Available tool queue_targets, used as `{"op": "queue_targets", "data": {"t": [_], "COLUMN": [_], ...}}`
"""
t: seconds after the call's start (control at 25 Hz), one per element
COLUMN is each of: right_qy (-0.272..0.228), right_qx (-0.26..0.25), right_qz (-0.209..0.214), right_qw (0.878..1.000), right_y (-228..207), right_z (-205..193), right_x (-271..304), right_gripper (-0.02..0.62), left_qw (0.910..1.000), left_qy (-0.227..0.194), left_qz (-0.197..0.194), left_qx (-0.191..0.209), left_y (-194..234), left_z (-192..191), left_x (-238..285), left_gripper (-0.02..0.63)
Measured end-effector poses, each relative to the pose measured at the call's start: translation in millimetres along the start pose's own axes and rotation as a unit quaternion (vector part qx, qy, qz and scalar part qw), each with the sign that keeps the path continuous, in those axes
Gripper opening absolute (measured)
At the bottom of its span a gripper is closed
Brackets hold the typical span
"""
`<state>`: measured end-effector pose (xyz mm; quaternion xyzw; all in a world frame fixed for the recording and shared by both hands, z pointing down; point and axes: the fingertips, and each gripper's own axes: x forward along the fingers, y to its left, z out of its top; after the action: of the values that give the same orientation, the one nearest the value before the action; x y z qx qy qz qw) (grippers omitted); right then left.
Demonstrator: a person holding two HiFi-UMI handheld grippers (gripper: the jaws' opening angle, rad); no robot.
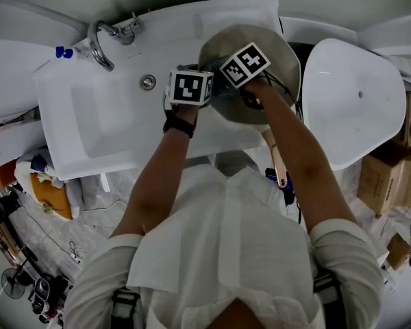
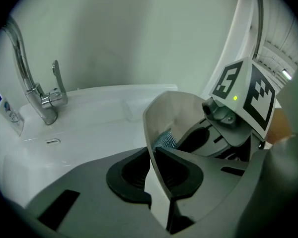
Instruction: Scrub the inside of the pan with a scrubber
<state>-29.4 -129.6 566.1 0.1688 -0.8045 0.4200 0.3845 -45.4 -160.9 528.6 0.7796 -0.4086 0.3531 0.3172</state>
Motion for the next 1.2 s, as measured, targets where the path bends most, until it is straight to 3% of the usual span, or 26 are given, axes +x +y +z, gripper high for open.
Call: {"op": "queue_targets", "data": {"t": [0.16, 0.36, 0.48, 0.64, 0.84, 0.92, 1.0, 1.08, 1.2], "right_qy": [-0.081, -0.166, -0.215, -0.269, -0.296, -0.31, -0.323, -0.318, -0.309], "right_qx": [0.019, 0.075, 0.126, 0.199, 0.268, 0.311, 0.339, 0.333, 0.295], "right_qz": [-0.084, -0.172, -0.235, -0.278, -0.334, -0.342, -0.339, -0.342, -0.34], "right_qw": [0.993, 0.968, 0.94, 0.9, 0.854, 0.831, 0.816, 0.819, 0.838], "right_y": [-34, -81, -115, -143, -150, -145, -142, -146, -153], "right_z": [37, 57, 50, 26, -27, -52, -64, -61, -34], "right_x": [-13, -46, -77, -110, -137, -142, -142, -140, -134], "right_gripper": [0.034, 0.034, 0.034, 0.034, 0.034, 0.034, 0.034, 0.034, 0.034], "left_qw": [0.9999, 0.9998, 0.9997, 0.9996, 0.9996, 0.9996, 0.9995, 0.9994, 0.9993], "left_qy": [0.004, 0.006, 0.005, 0.006, 0.008, 0.008, 0.008, 0.01, 0.013], "left_qz": [0.001, 0.0, 0.003, 0.005, 0.004, 0.004, 0.003, 0.003, 0.004], "left_qx": [0.012, 0.018, 0.024, 0.028, 0.028, 0.028, 0.03, 0.033, 0.036], "left_y": [0, -1, -1, 0, -1, -2, -3, -3, -3], "left_z": [-1, -1, -1, -1, 0, 0, 0, 0, -1], "left_x": [0, 0, 1, 0, -1, -1, 0, 0, 0], "left_gripper": [0.049, 0.051, 0.052, 0.054, 0.054, 0.054, 0.054, 0.055, 0.055]}}
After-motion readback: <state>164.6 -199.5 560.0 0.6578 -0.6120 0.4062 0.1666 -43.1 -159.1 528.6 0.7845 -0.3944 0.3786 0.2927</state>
